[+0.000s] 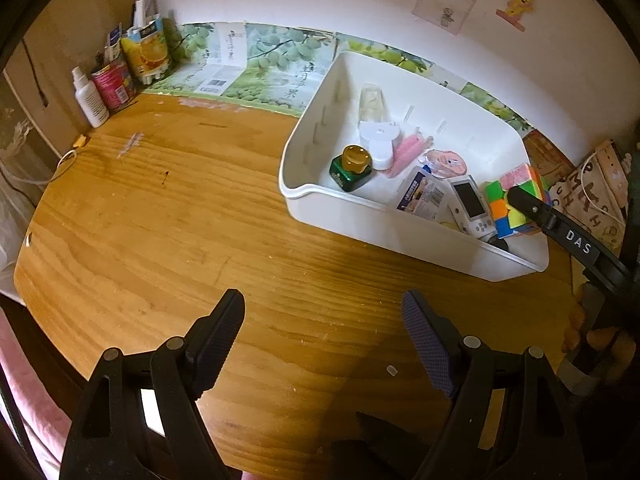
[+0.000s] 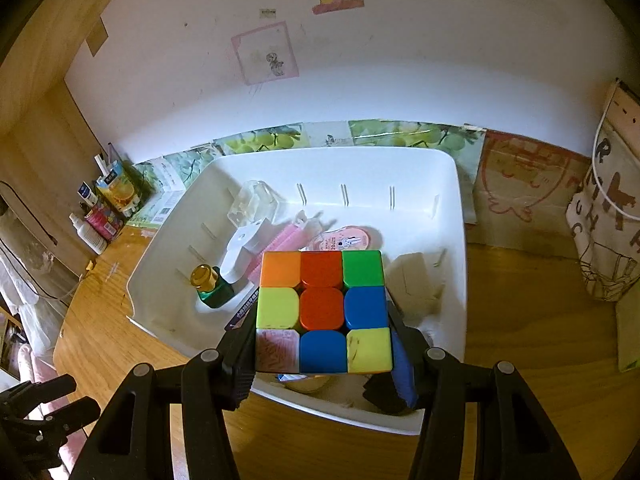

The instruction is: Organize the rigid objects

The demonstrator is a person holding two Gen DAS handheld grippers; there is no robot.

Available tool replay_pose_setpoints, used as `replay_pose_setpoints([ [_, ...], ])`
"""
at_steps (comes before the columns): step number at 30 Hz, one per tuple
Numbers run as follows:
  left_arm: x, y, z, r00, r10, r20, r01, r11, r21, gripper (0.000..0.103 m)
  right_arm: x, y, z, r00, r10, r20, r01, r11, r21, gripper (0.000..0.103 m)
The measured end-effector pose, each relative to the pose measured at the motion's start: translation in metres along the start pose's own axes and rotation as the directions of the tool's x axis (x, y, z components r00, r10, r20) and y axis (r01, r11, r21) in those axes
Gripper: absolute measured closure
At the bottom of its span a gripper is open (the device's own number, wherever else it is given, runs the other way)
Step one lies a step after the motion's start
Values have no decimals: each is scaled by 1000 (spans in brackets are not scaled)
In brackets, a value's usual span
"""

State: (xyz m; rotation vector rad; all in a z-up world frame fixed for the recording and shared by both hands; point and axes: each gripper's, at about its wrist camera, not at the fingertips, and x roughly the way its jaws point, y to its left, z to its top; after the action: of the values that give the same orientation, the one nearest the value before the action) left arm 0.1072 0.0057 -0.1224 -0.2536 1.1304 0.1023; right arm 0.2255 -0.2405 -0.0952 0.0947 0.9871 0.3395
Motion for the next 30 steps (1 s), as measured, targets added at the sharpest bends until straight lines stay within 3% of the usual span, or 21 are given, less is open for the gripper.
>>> replay_pose_setpoints([
  [8,-1,1,10,997,-70,9,70,996,63,20,-6,2,-1,999,-33,16,32,998,45,46],
  [10,-3,4,13,996,-87,15,86,993,78,20,-15,7,0,997,-52,53,50,998,32,36],
  [19,-23,25,26,983,-173,60,161,972,169,20,-56,42,-7,982,-134,134,125,990,70,22],
  [30,-34,52,35,973,-212,92,187,956,226,20,-89,74,-45,968,-207,144,187,972,138,21],
])
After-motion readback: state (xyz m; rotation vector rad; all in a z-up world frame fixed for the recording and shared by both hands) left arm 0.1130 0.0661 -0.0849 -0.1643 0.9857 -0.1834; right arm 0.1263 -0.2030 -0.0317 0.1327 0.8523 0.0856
